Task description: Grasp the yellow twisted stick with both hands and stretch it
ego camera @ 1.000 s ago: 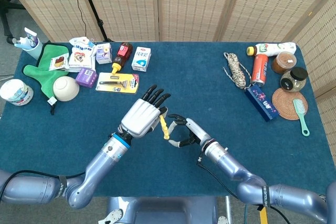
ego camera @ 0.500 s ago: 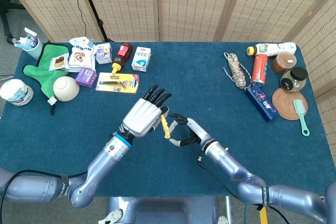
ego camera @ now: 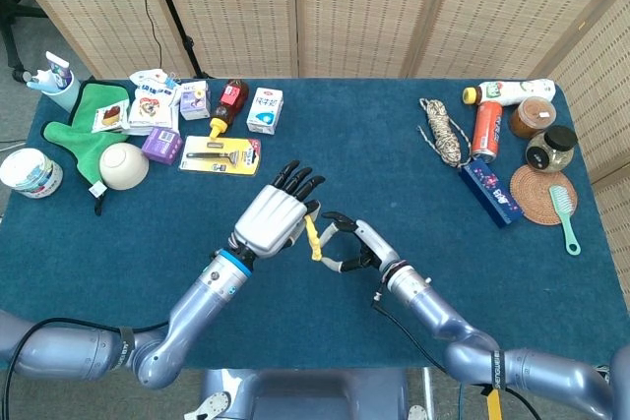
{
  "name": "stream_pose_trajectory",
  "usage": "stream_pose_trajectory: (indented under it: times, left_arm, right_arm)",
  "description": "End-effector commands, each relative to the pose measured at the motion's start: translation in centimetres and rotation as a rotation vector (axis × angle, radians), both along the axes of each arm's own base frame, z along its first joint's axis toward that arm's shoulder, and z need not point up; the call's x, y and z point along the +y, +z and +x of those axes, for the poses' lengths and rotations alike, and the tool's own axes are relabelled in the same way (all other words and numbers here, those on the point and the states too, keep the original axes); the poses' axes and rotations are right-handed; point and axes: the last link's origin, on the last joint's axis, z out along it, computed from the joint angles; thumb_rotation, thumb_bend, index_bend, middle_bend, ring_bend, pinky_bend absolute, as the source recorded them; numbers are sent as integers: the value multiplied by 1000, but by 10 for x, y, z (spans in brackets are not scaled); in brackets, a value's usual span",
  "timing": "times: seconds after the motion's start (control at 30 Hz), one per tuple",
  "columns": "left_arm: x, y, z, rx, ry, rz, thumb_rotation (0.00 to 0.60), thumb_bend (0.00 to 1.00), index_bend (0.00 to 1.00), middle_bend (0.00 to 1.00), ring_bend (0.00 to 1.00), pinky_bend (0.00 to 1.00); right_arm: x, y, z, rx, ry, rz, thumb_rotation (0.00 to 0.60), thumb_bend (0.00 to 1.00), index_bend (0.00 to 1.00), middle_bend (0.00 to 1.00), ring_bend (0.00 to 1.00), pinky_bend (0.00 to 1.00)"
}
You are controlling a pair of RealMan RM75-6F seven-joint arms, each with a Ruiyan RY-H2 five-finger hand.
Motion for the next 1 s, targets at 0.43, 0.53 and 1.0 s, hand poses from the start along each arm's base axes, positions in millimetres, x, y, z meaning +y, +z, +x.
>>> stream_pose_trajectory:
  times: [0.43, 0.53, 1.0]
  left_arm:
    - [4, 0, 3, -6, 3, 14, 600, 557, 725, 170, 85, 0]
    - [4, -1, 2, -9, 6, 12, 600, 557, 725, 170, 85, 0]
    - [4, -4, 4, -7, 4, 16, 600, 557, 724, 170, 85, 0]
  right_arm:
    - [3, -1, 0, -4, 15, 12, 600, 329, 403, 97, 0, 0]
    - [3, -2, -1, -6, 12, 12, 600, 329, 402, 97, 0, 0]
    - [2, -5, 3, -15, 3, 14, 600, 329, 437, 105, 0, 0]
